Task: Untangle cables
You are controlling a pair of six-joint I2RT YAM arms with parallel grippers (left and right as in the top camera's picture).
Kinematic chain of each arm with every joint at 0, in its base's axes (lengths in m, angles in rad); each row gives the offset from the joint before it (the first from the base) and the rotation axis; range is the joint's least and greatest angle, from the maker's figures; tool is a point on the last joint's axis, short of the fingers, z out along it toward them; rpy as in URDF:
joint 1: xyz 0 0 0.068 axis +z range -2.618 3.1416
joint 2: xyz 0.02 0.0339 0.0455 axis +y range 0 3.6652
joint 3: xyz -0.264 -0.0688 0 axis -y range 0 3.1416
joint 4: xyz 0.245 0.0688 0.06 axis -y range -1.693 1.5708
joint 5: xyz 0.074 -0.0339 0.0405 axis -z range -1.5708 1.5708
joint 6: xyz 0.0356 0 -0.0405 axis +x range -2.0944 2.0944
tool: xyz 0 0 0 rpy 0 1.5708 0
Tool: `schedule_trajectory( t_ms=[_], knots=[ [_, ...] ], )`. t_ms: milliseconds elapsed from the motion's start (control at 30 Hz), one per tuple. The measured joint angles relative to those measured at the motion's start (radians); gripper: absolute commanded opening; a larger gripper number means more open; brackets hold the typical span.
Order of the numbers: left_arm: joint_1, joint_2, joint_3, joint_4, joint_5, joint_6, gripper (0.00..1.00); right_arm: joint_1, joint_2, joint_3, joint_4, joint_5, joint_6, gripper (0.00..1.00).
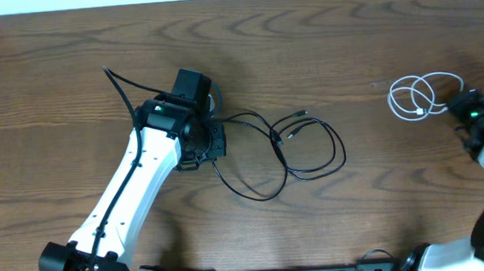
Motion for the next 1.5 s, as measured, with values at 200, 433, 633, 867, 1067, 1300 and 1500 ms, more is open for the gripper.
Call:
schedule_trajectory(
  t_ms=[200,433,633,867,1067,1300,1500],
  knots=[
    [0.000,0.000,0.000,0.000,0.000,-0.001,0.07,-0.127,-0.269,0.029,0.008,0.001,0.004,0.01],
    [0.000,0.000,0.000,-0.001,0.000,-0.004,0.08,-0.196,-0.380,0.070,-0.044,-0.007,0.050,0.02],
    [0.000,0.000,0.000,-0.001,0.000,-0.007,0.07,-0.175,-0.269,0.068,-0.142,-0.043,0.050,0.14],
    [0.000,0.000,0.000,-0.001,0.000,-0.007,0.07,-0.164,-0.115,0.099,-0.177,-0.199,0.029,0.14],
    [0.000,0.000,0.000,0.000,0.000,-0.007,0.07,-0.158,0.078,0.426,-0.546,-0.321,-0.025,0.16],
    [0.000,0.000,0.000,0.000,0.000,-0.007,0.08,-0.098,0.210,0.826,-0.998,-0.276,-0.217,0.68],
    [0.000,0.000,0.000,-0.001,0.000,-0.007,0.07,-0.079,0.293,0.854,-1.050,-0.234,-0.361,0.88]
  ],
)
